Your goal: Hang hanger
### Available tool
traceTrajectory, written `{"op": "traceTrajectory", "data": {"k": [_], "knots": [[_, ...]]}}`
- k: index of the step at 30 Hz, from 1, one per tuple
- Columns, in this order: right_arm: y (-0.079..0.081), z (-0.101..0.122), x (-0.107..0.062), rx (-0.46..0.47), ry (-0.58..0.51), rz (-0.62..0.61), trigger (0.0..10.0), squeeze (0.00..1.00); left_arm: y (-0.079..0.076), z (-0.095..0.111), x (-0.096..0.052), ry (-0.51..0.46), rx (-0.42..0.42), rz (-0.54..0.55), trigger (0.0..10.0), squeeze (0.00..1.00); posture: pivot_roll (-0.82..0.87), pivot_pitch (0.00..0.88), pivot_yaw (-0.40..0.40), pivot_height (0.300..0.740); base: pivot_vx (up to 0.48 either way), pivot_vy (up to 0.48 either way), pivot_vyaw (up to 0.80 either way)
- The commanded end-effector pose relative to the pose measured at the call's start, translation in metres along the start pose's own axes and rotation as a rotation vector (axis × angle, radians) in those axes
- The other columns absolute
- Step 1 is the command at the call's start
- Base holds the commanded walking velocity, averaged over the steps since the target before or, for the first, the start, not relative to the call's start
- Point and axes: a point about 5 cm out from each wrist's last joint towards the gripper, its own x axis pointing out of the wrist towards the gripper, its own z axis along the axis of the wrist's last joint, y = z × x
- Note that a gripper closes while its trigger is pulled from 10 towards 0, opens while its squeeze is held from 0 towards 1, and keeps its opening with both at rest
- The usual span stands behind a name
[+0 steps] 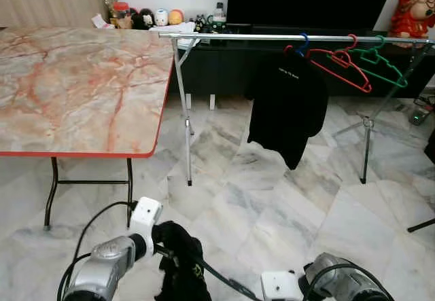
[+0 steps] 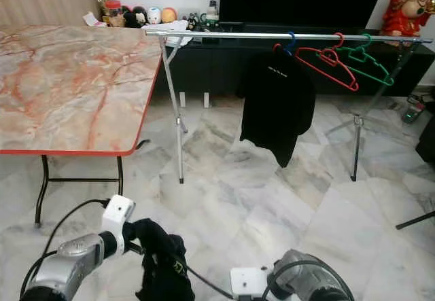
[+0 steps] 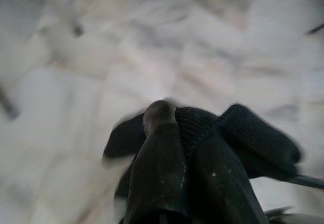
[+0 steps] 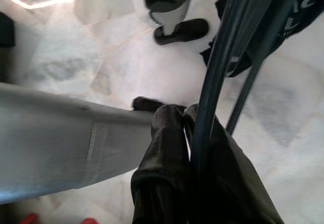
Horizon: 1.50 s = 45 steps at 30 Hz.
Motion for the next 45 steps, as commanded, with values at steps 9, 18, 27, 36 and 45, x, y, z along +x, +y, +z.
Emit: {"op": "traceTrajectory", "data": {"k": [9, 18, 27, 36, 45], "knots": [[0.004, -0.033, -0.016, 0.132, 0.006, -0.108, 0.0, 0.00, 0.046, -0.023, -0.017, 0.201, 0.098, 0.306, 0.0, 0.00, 0.06, 0.088, -0.039, 0.740, 0.000, 0.000, 0.00], [-0.006, -0.044, -0.033, 0.164, 0.044, -0.258, 0.0, 0.00, 0.042, -0.045, -0.020, 0.339, 0.316, 0.222, 0.0, 0.00, 0.06, 0.086, -0.037, 0.740, 0.000, 0.000, 0.00], [-0.028, -0.038, -0.046, 0.221, 0.028, -0.503, 0.0, 0.00, 0.030, -0.048, -0.025, 0.368, 0.369, 0.002, 0.0, 0.00, 0.07, 0.087, -0.039, 0.740, 0.000, 0.000, 0.00], [-0.028, -0.030, -0.038, 0.215, 0.004, -0.492, 0.0, 0.00, 0.014, -0.030, -0.021, 0.258, 0.290, -0.106, 0.0, 0.00, 0.07, 0.088, -0.041, 0.740, 0.000, 0.000, 0.00], [-0.034, -0.019, -0.038, 0.273, -0.105, -0.529, 0.0, 0.00, 0.011, -0.024, -0.020, 0.223, 0.292, -0.108, 0.0, 0.00, 0.07, 0.084, -0.041, 0.740, 0.000, 0.000, 0.00]]}}
